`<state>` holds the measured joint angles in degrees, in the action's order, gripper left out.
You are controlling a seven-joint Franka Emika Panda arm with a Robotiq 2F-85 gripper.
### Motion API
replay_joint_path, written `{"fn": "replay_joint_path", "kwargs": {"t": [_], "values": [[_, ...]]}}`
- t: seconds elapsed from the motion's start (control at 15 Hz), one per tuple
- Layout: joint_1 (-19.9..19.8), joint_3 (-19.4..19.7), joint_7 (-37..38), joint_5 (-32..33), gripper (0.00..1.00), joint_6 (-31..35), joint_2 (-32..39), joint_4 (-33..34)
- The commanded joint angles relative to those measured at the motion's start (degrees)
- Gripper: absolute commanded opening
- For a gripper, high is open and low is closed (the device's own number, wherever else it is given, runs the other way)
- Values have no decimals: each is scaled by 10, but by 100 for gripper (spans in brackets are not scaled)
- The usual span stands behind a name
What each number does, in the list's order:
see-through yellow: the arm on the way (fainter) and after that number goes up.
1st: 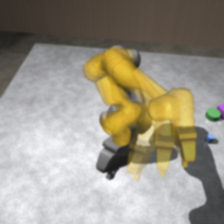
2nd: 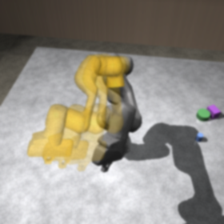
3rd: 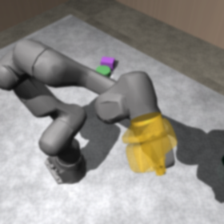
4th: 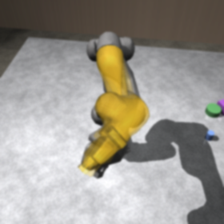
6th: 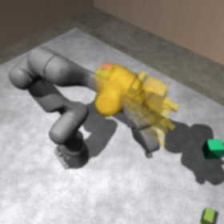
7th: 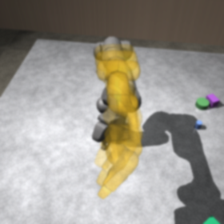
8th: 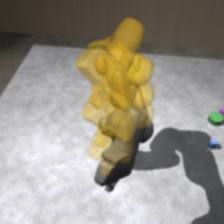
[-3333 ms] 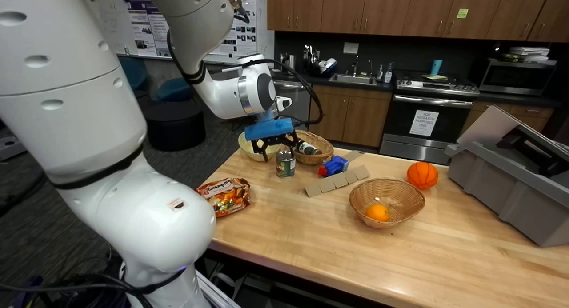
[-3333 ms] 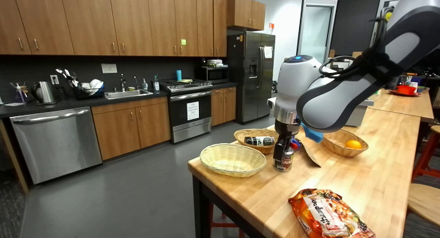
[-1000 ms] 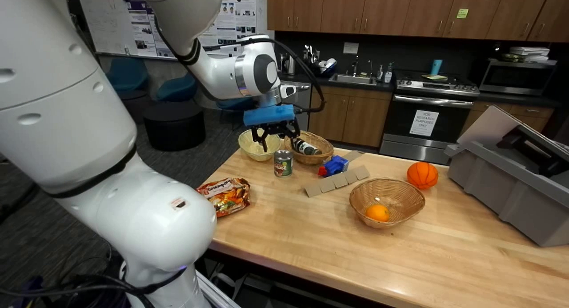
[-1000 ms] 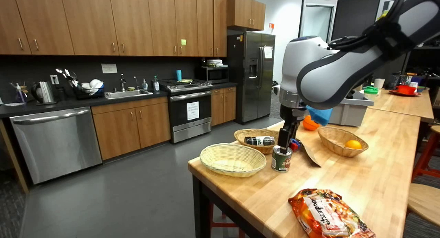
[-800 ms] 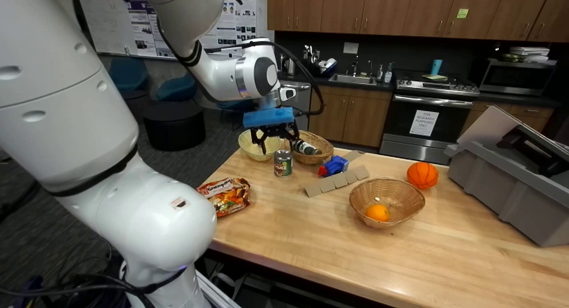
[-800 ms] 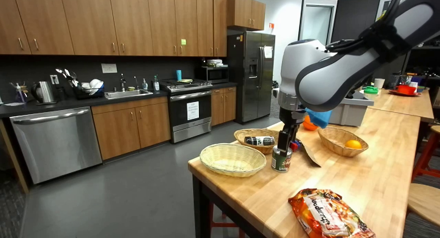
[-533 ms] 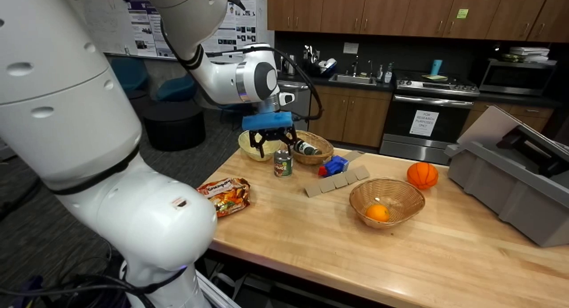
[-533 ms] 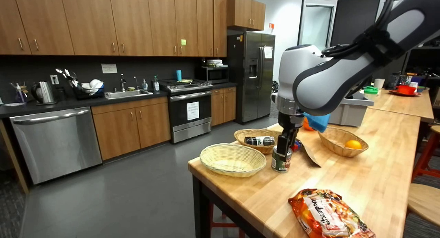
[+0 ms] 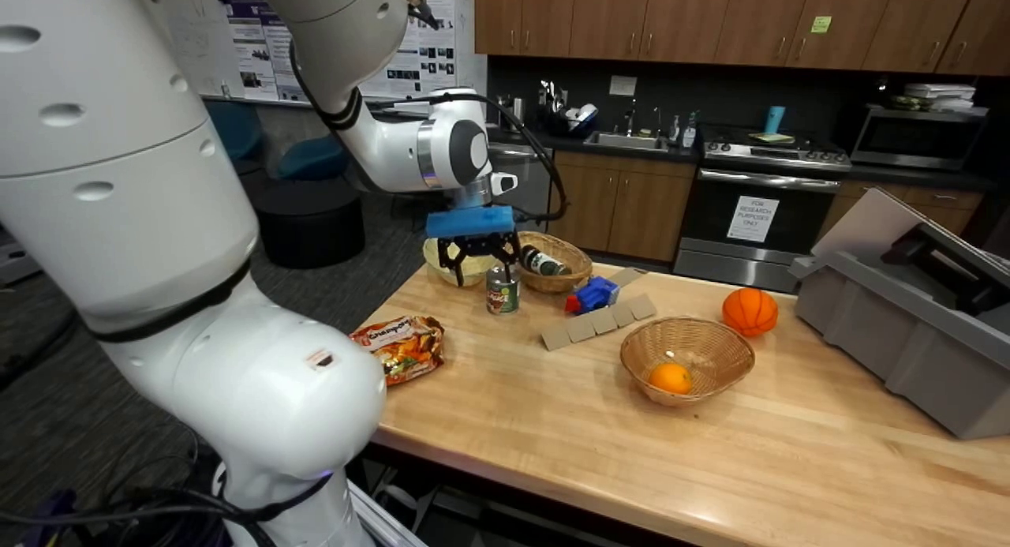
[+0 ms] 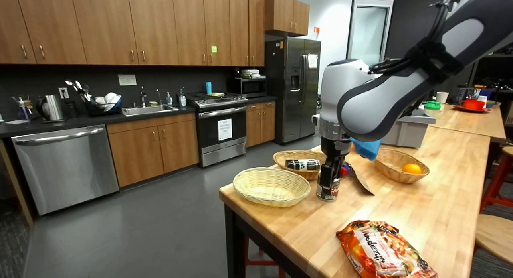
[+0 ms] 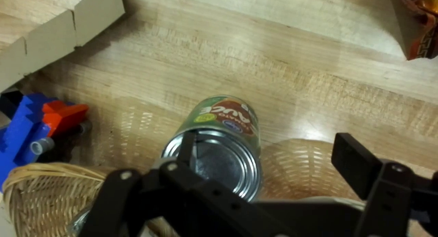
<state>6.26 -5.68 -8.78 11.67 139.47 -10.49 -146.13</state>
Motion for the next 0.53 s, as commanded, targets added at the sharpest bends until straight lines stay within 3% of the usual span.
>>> {"fn": "replay_joint_path", "kwargs": {"t": [0.0, 0.47], "values": [[-1, 1, 1, -6, 100, 2, 11, 8], [-27, 10, 16, 25, 100, -19, -5, 8]]}}
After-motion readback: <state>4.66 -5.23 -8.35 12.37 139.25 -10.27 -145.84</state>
